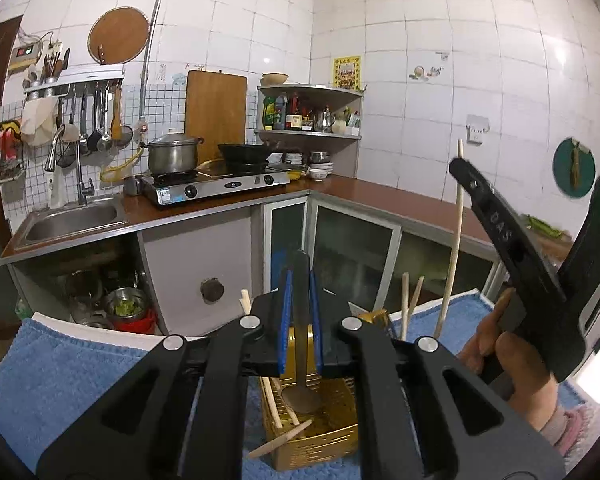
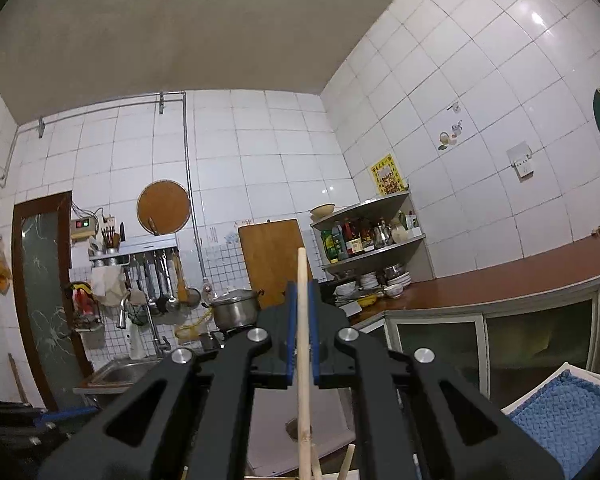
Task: Organize utensils
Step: 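Release the utensil and chopstick into the caddy and withdraw both tools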
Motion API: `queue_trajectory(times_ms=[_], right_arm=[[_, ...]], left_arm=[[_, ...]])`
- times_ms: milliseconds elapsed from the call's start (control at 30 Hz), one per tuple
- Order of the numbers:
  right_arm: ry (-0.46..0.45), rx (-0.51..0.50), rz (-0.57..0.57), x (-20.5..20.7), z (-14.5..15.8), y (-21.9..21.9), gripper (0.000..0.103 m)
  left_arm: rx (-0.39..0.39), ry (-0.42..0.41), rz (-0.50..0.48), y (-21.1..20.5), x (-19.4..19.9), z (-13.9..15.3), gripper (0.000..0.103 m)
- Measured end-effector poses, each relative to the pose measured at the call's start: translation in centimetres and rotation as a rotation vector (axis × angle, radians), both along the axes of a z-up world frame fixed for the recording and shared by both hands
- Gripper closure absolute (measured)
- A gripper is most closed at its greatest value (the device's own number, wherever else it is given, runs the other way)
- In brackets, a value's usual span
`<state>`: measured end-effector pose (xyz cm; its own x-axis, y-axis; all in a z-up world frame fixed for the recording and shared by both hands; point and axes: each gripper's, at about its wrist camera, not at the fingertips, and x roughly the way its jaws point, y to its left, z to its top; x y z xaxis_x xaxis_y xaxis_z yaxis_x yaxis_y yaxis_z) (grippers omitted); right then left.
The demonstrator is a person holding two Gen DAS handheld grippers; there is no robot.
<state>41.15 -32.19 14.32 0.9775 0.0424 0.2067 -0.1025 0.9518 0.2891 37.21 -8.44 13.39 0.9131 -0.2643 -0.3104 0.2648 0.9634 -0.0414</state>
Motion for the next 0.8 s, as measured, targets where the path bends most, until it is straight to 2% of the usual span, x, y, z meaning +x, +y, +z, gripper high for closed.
queue_trajectory(times_ms=[333,500,800], right_arm=[[0.016,-0.056,-0.014,0.9,-1.3,0.9,0.097],[0.046,-0.093,0.002,0.4,-3.2,1.2,0.097],[0.158,-0.165,0.065,-1.4,-6.9,1.2,0.097]], left_arm=[[0.003,0.047,0.011,0.1,1.3,-2.5,0.095],[-0.012,0.085,0.015,0.6,1.8,-3.6,0.095],[-0.022,0.147,0.028,1.5,1.5,-4.8,0.095]])
